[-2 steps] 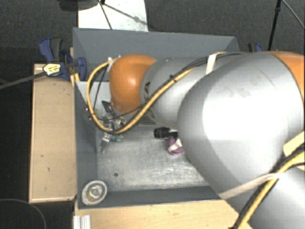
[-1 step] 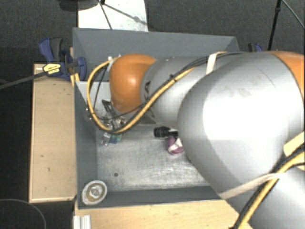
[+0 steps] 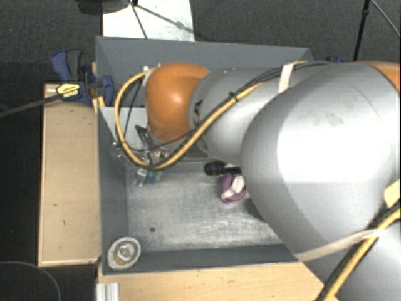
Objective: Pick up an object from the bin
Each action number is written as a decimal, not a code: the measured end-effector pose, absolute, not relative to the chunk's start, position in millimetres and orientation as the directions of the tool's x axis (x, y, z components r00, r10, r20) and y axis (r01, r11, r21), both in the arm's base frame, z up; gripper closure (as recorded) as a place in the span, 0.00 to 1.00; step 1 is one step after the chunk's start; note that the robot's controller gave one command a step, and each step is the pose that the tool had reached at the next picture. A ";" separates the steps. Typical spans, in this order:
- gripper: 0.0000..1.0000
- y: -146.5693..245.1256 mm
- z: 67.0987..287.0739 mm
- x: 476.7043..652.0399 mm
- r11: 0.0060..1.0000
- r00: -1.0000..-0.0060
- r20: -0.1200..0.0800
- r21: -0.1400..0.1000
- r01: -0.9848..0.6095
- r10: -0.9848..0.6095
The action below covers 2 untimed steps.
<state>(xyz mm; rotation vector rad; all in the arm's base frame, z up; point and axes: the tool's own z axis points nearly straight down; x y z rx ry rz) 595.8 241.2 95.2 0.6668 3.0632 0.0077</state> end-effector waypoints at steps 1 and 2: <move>1.00 241.5 103.9 597.2 0.910 -0.910 -0.006 0.007 0.415 0.415; 1.00 242.2 198.1 599.4 0.912 -0.912 -0.007 0.008 0.411 0.411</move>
Offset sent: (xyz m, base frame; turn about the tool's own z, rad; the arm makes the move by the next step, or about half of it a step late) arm 0.0001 0.0000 0.0078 0.0000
